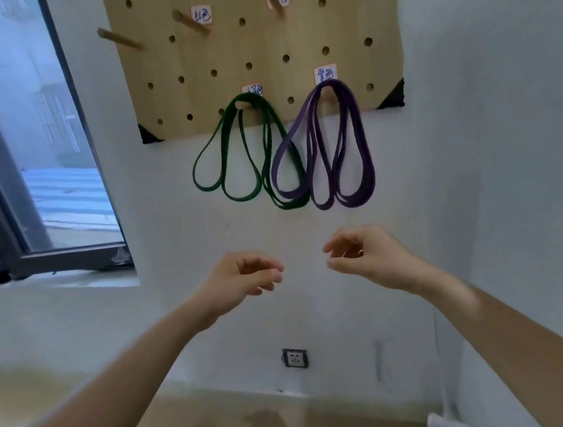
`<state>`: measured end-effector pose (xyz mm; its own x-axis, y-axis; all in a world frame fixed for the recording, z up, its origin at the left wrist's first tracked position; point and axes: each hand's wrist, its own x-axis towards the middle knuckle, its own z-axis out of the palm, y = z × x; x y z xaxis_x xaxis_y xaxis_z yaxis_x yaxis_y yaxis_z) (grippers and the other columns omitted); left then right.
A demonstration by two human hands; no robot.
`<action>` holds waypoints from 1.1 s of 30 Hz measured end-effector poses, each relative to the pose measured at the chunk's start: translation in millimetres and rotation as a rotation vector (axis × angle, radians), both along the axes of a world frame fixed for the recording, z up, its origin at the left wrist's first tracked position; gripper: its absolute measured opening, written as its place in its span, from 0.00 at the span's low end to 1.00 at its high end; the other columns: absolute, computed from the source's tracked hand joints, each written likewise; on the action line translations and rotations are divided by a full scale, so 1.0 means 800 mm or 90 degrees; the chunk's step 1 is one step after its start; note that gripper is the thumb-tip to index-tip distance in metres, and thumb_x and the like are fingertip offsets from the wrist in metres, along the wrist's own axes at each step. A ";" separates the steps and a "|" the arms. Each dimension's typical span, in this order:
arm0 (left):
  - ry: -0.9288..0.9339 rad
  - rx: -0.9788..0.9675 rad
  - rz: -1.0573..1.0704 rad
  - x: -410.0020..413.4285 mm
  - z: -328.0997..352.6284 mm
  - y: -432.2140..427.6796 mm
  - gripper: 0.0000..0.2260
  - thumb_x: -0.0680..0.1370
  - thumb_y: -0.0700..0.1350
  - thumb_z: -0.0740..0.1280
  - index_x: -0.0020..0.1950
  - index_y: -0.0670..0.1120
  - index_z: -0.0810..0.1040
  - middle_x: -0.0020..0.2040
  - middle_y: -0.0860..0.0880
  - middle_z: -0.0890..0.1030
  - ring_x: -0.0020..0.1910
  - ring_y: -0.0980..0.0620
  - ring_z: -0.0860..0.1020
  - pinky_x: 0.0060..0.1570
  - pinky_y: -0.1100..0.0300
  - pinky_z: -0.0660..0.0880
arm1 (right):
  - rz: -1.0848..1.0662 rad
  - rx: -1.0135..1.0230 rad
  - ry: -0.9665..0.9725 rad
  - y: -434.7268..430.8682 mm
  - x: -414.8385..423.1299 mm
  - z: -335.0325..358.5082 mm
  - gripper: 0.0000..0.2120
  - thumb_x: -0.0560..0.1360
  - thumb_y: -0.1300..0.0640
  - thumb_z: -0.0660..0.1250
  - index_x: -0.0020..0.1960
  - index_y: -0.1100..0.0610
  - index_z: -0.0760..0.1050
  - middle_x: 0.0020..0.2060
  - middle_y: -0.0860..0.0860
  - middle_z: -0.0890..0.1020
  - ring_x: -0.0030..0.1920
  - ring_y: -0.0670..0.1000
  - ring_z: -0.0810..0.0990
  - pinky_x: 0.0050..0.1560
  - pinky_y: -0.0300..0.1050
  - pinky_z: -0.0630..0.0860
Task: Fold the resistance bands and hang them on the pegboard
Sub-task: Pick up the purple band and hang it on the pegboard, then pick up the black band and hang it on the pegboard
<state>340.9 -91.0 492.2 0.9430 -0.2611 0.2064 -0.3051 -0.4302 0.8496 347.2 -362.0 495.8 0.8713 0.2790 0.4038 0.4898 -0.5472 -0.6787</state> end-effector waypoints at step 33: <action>0.487 0.316 0.115 -0.248 -0.740 0.062 0.28 0.75 0.58 0.71 0.74 0.54 0.71 0.69 0.51 0.75 0.67 0.44 0.72 0.65 0.49 0.70 | -0.247 -0.283 0.566 0.086 -0.026 -0.726 0.36 0.74 0.51 0.76 0.76 0.61 0.65 0.72 0.60 0.72 0.73 0.61 0.70 0.72 0.52 0.65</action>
<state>142.7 -41.3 -100.2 0.8116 0.0106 -0.5842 0.3689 -0.7847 0.4982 326.4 -292.8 -84.7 0.8640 -0.1144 -0.4904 -0.3434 -0.8461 -0.4077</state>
